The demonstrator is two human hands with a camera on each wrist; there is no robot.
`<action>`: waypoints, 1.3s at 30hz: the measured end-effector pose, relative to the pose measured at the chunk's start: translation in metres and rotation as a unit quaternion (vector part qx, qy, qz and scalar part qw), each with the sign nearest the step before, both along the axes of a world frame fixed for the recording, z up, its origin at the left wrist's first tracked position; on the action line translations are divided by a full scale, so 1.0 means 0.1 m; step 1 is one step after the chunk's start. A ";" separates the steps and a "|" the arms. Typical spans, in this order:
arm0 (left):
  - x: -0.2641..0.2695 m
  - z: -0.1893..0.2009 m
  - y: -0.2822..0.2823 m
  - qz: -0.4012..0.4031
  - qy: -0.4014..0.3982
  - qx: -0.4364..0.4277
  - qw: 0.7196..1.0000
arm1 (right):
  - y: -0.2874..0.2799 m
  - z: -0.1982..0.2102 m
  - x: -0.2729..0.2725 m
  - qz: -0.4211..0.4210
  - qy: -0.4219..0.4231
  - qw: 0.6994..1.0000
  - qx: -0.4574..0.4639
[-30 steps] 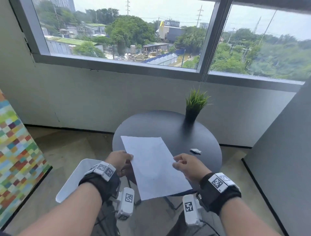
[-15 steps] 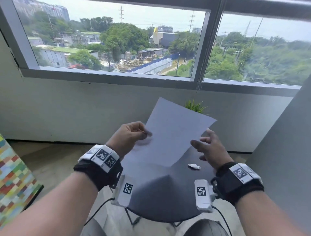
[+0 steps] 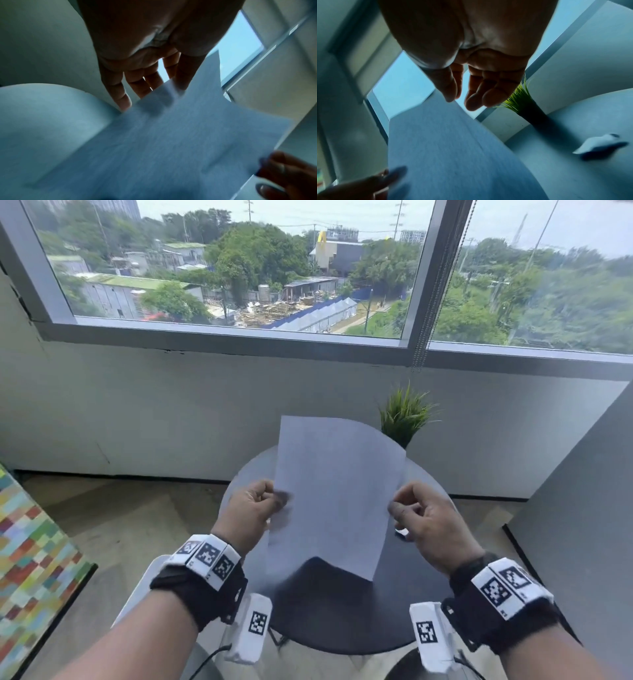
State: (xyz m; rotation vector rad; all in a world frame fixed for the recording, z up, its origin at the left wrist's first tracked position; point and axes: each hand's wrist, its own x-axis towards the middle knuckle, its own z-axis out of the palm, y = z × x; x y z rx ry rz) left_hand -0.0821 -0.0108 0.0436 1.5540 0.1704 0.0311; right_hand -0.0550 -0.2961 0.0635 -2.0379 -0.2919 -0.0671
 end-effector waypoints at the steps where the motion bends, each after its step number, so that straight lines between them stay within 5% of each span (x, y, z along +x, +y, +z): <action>1: -0.01 -0.08 0.01 -0.008 0.007 0.015 1.000 | 0.01 -0.04 -0.01 0.000 0.005 1.000 -0.008; 7: 0.13 -0.33 0.13 -0.008 0.020 0.137 0.990 | 0.08 -0.07 0.12 -0.019 0.003 0.999 -0.032; 13: 0.58 -0.10 0.21 -0.012 0.013 0.222 0.975 | 0.25 -0.10 0.50 -0.071 0.063 0.988 -0.122; 18: 0.91 0.09 0.20 0.076 -0.073 0.415 0.904 | 0.40 -0.24 0.94 -0.082 0.166 0.981 0.058; 21: 0.96 -0.07 0.08 -0.030 -0.103 0.499 0.860 | 0.45 -0.39 1.17 -0.099 0.208 0.965 0.125; 26: 1.22 -0.60 0.00 -0.189 0.053 0.565 0.802 | 0.51 -0.67 1.41 -0.077 0.290 0.937 0.180; 29: 1.40 -0.75 0.02 -0.236 0.118 0.604 0.752 | 0.35 -0.69 1.43 -0.020 0.279 0.960 0.034; 31: 1.51 -0.78 0.03 -0.235 0.119 0.633 0.728 | 0.09 -0.66 1.44 0.043 0.191 0.956 -0.219; 34: 1.64 -0.79 0.05 -0.221 0.115 0.657 0.711 | -0.33 -0.70 1.35 0.159 0.155 0.839 -0.497; 36: 1.69 -0.82 0.09 -0.213 0.120 0.661 0.709 | -0.51 -0.78 1.25 0.197 0.155 0.806 -0.537; 39: 1.77 -0.84 0.14 -0.200 0.130 0.662 0.711 | -0.57 -0.85 1.24 0.214 0.103 0.825 -0.513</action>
